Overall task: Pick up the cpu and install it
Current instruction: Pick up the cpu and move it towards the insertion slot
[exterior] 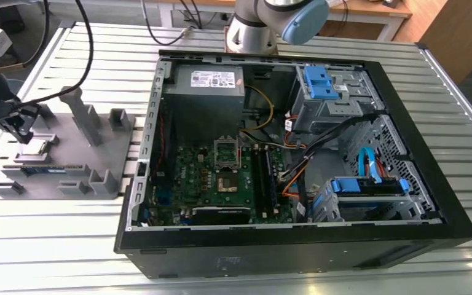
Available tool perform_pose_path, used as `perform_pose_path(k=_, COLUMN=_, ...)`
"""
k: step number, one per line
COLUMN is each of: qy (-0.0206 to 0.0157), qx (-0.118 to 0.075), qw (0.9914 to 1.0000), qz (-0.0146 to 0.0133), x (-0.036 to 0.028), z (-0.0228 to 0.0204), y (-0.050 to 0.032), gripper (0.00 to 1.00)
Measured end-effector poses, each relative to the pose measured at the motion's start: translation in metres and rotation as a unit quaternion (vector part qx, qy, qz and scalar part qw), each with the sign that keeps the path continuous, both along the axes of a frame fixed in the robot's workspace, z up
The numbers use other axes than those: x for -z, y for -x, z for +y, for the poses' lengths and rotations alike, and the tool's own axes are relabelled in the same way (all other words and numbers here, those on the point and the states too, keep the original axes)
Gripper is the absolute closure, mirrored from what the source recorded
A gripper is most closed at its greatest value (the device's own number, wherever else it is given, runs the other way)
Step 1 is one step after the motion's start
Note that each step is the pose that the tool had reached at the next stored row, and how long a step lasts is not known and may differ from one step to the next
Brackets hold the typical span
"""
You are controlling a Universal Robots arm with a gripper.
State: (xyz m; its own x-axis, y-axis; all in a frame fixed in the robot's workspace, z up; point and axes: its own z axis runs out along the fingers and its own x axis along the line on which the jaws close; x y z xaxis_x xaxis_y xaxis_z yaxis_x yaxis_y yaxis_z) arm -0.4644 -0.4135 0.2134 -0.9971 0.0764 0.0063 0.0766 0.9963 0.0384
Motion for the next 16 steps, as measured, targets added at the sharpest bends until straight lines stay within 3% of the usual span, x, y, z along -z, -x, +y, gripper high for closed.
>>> perform_pose_path(k=5, qy=0.0011, qx=0.000, qw=1.00000, qz=0.0000, x=0.0030, z=0.0005, y=0.0039, gripper=0.89)
perform_pose_path(k=9, qy=0.0063, qx=0.000, qw=0.99998, qz=-0.0005, x=0.0048, z=0.0008, y=0.0041, gripper=0.89)
perform_pose_path(k=13, qy=0.0065, qx=0.000, qw=0.99995, qz=-0.0076, x=0.0065, z=0.0009, y=0.0042, gripper=0.89)
perform_pose_path(k=16, qy=0.0065, qx=0.000, qw=0.99994, qz=-0.0084, x=0.0070, z=0.0009, y=0.0042, gripper=0.89)
